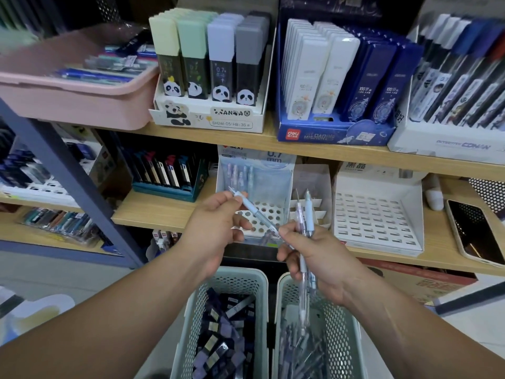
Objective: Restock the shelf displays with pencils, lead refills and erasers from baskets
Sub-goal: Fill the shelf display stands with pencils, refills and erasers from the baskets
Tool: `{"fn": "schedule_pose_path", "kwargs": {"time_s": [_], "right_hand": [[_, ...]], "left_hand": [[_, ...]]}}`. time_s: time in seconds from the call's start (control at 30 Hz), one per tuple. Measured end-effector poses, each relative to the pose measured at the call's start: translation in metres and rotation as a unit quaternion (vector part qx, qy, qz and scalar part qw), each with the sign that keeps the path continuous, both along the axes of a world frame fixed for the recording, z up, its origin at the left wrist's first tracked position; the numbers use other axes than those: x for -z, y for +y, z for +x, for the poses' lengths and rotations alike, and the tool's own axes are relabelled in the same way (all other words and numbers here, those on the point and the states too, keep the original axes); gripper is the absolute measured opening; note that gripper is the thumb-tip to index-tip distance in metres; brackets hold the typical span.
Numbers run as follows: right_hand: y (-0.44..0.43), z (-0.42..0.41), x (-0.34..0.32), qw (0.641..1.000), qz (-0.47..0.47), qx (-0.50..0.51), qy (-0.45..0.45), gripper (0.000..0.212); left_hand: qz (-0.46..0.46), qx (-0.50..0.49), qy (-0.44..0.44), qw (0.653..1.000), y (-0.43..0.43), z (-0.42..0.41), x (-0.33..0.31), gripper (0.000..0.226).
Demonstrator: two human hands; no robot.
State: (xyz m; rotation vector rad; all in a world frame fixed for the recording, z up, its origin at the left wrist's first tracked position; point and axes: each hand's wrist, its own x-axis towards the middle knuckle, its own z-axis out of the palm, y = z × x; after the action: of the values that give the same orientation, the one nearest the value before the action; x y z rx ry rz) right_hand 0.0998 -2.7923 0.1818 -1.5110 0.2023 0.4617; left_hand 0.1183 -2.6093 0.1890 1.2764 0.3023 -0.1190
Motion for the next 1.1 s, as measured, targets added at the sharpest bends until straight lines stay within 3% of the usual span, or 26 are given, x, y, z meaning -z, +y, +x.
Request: {"fn": "schedule_pose_path", "kwargs": {"time_s": [0.13,0.23,0.43,0.57,0.83,1.0,1.1], "right_hand": [[-0.005,0.006,-0.002,0.997,0.004,0.08,-0.016,0.004],[-0.011,0.01,-0.003,0.993,0.004,0.112,-0.029,0.006],[-0.008,0.004,-0.002,0.995,-0.042,0.068,-0.065,0.025],[0.0,-0.002,-0.002,0.994,-0.054,0.055,-0.077,0.032],[-0.001,-0.002,-0.004,0.995,-0.03,0.078,-0.053,0.021],[-0.001,0.001,-0.001,0.994,-0.059,0.056,-0.073,0.019],[-0.001,0.001,0.003,0.993,-0.074,0.057,-0.066,0.02]], "left_hand": [[-0.008,0.041,-0.029,0.999,0.011,0.003,0.0,0.014],[0.003,0.118,-0.006,0.993,0.016,0.002,0.001,0.016],[0.102,0.267,0.054,0.957,0.006,-0.009,0.005,0.033],[0.115,0.273,0.041,0.954,-0.002,-0.013,0.008,0.035],[0.139,0.253,-0.002,0.957,-0.004,-0.012,0.012,0.051],[0.129,0.234,-0.011,0.964,-0.004,-0.013,0.012,0.032],[0.194,0.24,-0.026,0.951,0.0,-0.011,0.014,0.02]]}}
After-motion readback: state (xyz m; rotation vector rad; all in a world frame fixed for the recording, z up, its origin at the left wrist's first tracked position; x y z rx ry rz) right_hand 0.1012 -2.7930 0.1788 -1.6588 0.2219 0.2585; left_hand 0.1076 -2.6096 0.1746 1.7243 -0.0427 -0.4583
